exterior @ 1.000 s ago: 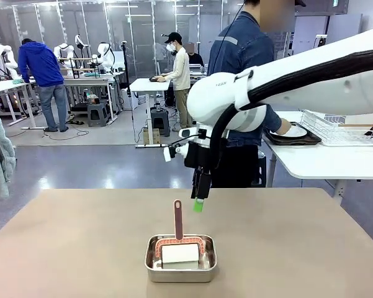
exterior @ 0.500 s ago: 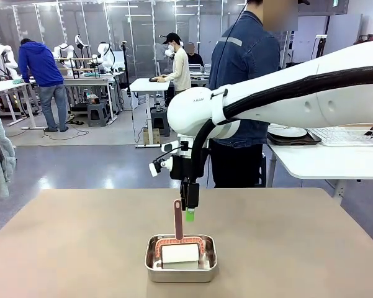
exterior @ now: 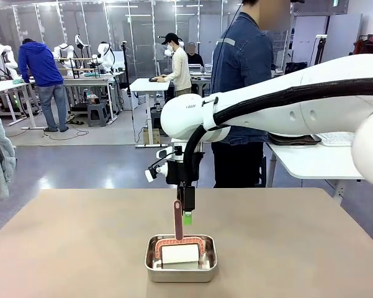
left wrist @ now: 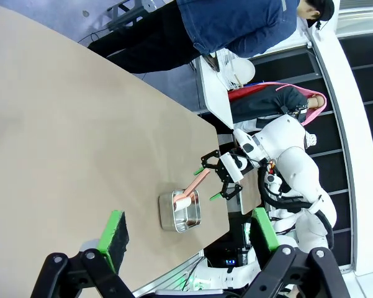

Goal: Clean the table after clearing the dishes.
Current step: When the right (or left) Handle tray is removed, use the right hand (or left hand) to clean the right (or left) side of the table with the Lint Roller.

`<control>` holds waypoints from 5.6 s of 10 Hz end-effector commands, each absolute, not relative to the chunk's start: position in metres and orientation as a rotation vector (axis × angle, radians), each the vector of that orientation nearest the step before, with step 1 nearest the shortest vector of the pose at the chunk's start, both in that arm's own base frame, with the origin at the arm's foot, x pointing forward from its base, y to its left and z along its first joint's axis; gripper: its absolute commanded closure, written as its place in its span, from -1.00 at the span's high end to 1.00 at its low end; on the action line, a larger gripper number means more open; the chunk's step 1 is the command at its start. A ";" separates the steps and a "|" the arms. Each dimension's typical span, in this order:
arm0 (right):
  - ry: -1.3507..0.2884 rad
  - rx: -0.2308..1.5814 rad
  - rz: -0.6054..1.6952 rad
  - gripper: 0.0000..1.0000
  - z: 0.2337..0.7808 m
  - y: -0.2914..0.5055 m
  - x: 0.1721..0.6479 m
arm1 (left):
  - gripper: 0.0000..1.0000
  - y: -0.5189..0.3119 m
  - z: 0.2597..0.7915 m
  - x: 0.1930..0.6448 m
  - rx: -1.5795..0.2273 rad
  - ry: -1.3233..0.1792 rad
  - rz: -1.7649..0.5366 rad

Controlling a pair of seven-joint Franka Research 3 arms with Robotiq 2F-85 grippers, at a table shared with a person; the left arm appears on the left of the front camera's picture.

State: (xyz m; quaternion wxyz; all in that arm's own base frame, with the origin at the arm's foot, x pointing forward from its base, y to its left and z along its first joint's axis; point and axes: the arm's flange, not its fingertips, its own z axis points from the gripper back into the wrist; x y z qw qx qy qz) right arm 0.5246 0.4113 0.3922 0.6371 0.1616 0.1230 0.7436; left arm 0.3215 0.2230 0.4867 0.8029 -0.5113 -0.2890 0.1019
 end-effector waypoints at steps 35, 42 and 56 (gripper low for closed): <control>-0.253 0.672 0.118 -1.00 0.473 0.130 0.446 | 1.00 0.223 0.490 0.319 -1.108 -0.614 0.231; -0.248 0.685 0.118 -0.59 0.446 0.125 0.462 | 1.00 0.223 0.490 0.319 -1.108 -0.614 0.231; -0.065 0.864 -0.034 -0.59 0.307 0.078 0.510 | 1.00 0.223 0.490 0.319 -1.108 -0.614 0.231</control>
